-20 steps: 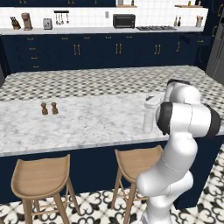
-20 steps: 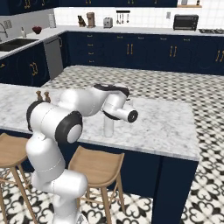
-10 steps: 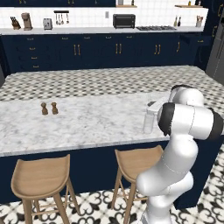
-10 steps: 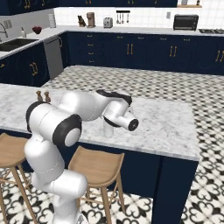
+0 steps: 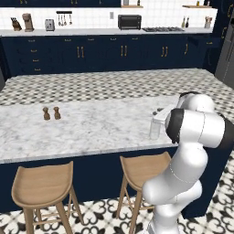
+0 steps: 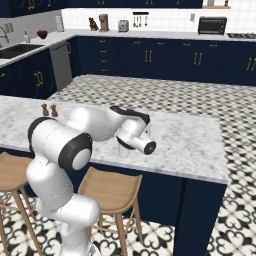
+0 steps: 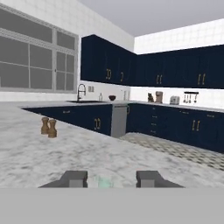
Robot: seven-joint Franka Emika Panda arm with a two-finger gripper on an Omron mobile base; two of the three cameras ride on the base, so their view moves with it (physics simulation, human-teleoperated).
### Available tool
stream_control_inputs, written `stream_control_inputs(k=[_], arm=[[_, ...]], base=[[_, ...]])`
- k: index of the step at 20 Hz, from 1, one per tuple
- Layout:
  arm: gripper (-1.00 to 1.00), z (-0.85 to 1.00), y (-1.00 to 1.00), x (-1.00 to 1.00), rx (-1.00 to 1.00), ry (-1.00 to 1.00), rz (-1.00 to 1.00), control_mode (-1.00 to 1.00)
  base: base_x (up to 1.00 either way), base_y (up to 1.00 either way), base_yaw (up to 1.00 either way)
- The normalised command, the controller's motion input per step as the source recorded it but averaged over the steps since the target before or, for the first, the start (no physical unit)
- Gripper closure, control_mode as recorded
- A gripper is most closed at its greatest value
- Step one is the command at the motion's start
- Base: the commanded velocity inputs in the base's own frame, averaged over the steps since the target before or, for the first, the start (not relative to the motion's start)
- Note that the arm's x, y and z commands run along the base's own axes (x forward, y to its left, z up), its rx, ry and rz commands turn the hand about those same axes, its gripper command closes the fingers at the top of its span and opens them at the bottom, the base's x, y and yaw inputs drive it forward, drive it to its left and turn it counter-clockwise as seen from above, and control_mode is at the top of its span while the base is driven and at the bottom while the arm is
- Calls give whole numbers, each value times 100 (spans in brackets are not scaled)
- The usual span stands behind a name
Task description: Take a straw from the drawer in front and place it inside the glass cup on the dining counter.
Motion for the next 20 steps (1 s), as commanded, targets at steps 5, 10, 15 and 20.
stream_control_inputs(k=[5,10,15,20], arm=[[-100,0,0,0,0,-4,0,-100],[-100,66,0,-34,0,-9,0,-100],[-100,100,0,-61,0,-2,-1,-100],[-100,100,0,-58,0,7,-4,-100]], base=[[0,0,0],[0,0,0],[0,0,0],[0,0,0]])
